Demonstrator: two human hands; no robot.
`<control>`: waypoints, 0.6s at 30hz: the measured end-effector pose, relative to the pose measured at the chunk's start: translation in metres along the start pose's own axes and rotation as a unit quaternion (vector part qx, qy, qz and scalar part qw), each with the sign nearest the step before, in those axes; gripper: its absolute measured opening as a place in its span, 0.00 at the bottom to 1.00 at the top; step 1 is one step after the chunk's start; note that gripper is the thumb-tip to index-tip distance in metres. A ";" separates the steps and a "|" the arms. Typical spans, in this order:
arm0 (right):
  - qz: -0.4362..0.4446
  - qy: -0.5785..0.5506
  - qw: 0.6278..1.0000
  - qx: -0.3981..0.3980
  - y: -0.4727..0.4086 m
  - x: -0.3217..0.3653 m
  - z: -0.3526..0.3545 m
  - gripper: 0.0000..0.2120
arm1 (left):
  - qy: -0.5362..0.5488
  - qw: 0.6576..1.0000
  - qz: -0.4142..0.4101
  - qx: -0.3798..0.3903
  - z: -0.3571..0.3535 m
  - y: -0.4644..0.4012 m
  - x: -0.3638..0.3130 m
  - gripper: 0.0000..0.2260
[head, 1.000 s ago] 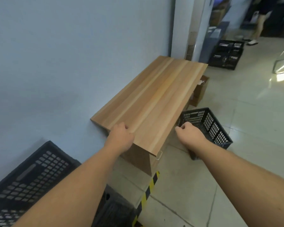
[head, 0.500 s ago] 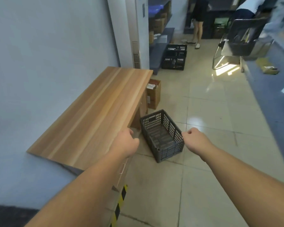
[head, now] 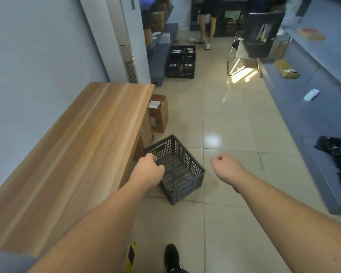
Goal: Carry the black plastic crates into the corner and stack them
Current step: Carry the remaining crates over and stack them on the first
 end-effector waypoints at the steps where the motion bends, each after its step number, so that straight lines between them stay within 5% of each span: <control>1: -0.002 0.001 1.000 -0.001 -0.013 0.006 0.001 0.14 | 0.002 1.000 0.003 0.004 0.001 -0.016 -0.003 0.22; 18: 0.000 0.061 0.998 0.033 -0.204 0.079 0.012 0.16 | -0.010 0.997 0.079 0.016 0.019 -0.192 -0.041 0.21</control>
Point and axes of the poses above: each hand's wrist, its own y-axis away from the middle knuckle, its own z-axis out of the back of the hand, x = y × z, the point moved 7 cm from there along -y, towards the middle knuckle, and after that the axes turned 3 degrees about y, right-handed, at the moved point
